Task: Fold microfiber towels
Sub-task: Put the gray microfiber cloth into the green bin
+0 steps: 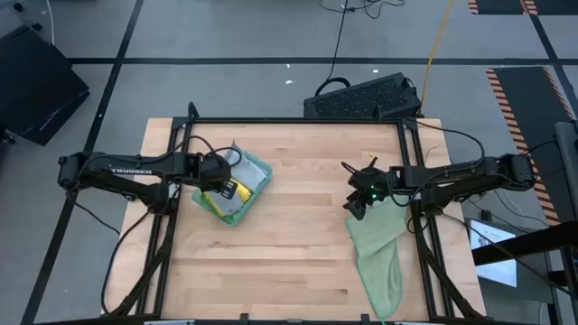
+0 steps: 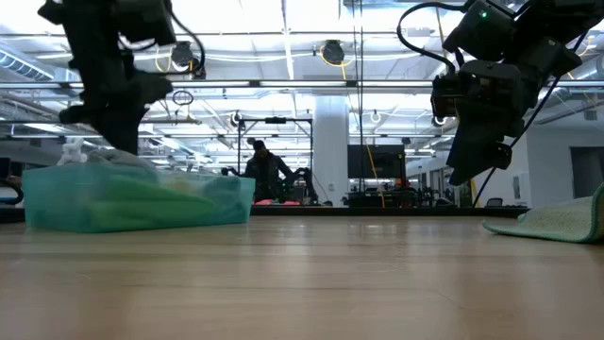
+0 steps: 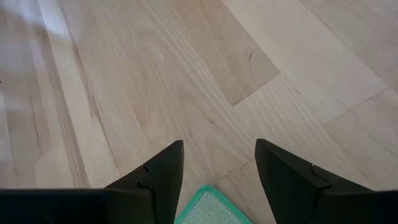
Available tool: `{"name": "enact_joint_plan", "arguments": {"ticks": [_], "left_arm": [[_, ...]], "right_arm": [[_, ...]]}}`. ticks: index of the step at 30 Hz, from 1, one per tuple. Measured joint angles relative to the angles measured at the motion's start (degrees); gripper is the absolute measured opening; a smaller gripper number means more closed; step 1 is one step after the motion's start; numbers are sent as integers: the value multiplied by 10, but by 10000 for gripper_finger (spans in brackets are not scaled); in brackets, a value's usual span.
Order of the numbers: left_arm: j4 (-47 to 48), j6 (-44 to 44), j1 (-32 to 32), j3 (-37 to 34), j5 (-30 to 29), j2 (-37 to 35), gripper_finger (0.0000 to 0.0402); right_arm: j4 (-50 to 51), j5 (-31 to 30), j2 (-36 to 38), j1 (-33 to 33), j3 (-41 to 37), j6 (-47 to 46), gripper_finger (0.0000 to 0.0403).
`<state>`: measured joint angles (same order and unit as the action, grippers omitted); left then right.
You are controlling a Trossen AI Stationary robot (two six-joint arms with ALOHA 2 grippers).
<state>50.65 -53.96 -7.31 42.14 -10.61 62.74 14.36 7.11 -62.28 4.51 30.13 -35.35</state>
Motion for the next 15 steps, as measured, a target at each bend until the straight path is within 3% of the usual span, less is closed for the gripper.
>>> {"name": "enact_joint_plan", "arguments": {"ticks": [4, 8, 11, 15], "left_arm": [[-23, 0, -28, -52, 13, 0, 12], [-71, 18, -58, -89, 81, -4, 3], [-72, 40, -72, -78, 128, -12, 8], [-44, 46, -72, -35, 134, -32, 12]], "right_arm": [[0, 0, 0, 0, 0, 0, 192], [1, 0, 0, 0, 0, -15, 192], [0, 3, 0, 0, 0, -50, 192], [-2, 4, 0, -2, 0, -91, 192]]}}
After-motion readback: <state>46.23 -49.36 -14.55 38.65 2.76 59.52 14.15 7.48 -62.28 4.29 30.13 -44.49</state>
